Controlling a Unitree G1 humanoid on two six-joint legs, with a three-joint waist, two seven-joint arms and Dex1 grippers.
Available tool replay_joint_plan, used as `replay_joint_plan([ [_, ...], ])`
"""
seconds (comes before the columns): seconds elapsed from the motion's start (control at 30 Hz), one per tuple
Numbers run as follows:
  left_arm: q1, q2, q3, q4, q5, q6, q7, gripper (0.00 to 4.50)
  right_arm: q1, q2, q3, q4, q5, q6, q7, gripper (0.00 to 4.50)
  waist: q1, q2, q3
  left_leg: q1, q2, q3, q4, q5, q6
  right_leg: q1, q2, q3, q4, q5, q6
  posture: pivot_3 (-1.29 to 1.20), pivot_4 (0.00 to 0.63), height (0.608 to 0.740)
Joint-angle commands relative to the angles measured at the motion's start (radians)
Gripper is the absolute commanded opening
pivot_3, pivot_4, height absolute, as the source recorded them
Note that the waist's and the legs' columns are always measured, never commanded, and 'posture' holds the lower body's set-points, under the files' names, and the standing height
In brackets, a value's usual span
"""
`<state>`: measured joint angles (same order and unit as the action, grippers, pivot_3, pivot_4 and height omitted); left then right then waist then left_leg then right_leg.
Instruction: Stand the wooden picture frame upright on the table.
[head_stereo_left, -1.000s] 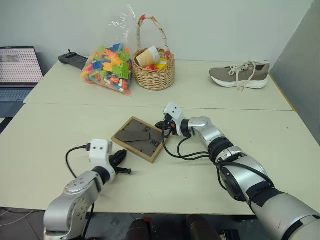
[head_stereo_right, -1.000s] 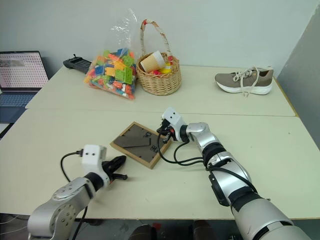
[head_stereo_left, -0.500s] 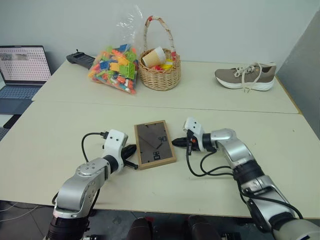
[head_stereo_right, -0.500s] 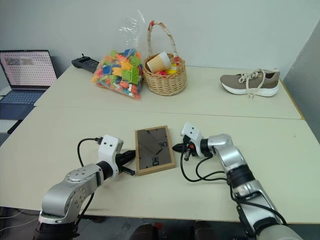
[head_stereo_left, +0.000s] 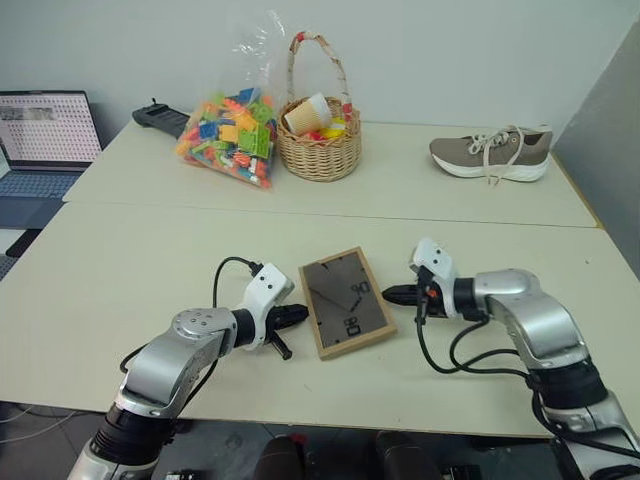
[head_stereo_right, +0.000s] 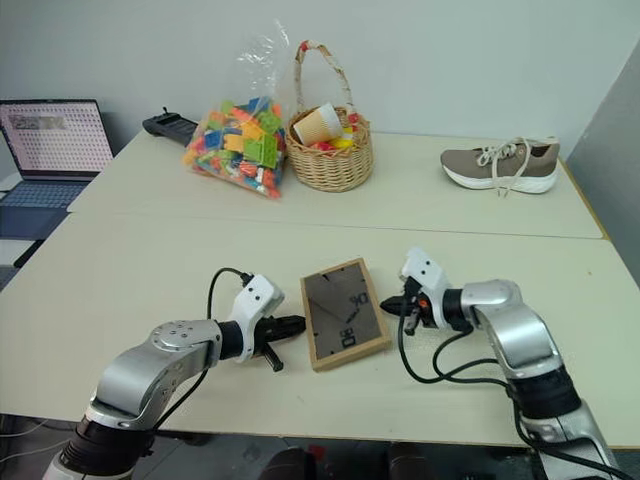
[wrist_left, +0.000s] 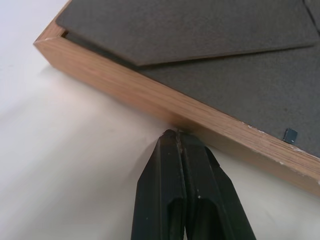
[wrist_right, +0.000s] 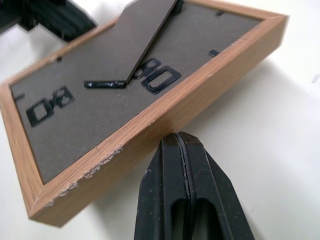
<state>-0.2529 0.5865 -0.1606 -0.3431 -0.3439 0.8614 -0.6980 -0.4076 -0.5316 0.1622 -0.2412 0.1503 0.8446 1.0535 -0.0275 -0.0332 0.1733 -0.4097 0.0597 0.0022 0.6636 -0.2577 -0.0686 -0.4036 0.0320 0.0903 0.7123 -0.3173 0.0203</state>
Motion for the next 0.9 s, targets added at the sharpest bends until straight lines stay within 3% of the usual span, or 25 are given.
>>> replay_joint_plan([
  [0.03,-0.01,-0.015,-0.093,-0.008,-0.014,-0.05,-0.083,0.01,0.032,-0.019,0.015,-0.102,0.085,0.023,0.02,0.0,-0.002,0.0,0.0,0.0,0.0,0.0,0.0,0.0,0.0,0.0,0.0,0.0,0.0,0.0,0.0,0.0,0.15,0.74],
  [0.3,0.0,0.035,-0.076,0.017,0.019,-0.087,-0.12,0.01,0.085,-0.129,0.054,-0.084,0.049,-0.051,0.013,0.0,-0.002,0.0,0.0,0.0,0.0,0.0,0.0,0.0,0.0,0.0,0.001,0.0,0.0,0.0,0.0,0.0,0.15,0.74],
  [0.5,0.074,0.115,0.109,-0.018,-0.13,-0.048,-0.211,0.01,0.052,-0.165,-0.011,-0.002,0.046,-0.149,-0.026,0.0,-0.013,-0.001,0.001,0.001,0.001,0.0,0.0,0.0,0.0,0.0,0.002,0.001,0.0,0.0,0.0,0.0,0.15,0.74],
  [0.63,0.043,0.116,0.337,0.0,-0.453,0.27,-0.22,0.8,0.044,-0.154,-0.045,0.041,0.062,-0.183,-0.053,0.0,-0.014,-0.002,0.002,0.0,0.002,0.0,0.0,0.0,0.0,-0.001,0.003,-0.001,0.001,0.0,0.0,0.0,0.15,0.74],
  [0.9,0.012,0.055,0.464,0.106,-0.671,0.695,-0.104,2.64,0.108,-0.083,-0.033,-0.002,0.083,-0.187,-0.128,0.0,-0.014,-0.002,0.002,-0.001,0.002,-0.001,0.0,0.0,0.0,-0.001,0.003,0.0,0.001,0.0,0.0,0.0,0.15,0.74],
])
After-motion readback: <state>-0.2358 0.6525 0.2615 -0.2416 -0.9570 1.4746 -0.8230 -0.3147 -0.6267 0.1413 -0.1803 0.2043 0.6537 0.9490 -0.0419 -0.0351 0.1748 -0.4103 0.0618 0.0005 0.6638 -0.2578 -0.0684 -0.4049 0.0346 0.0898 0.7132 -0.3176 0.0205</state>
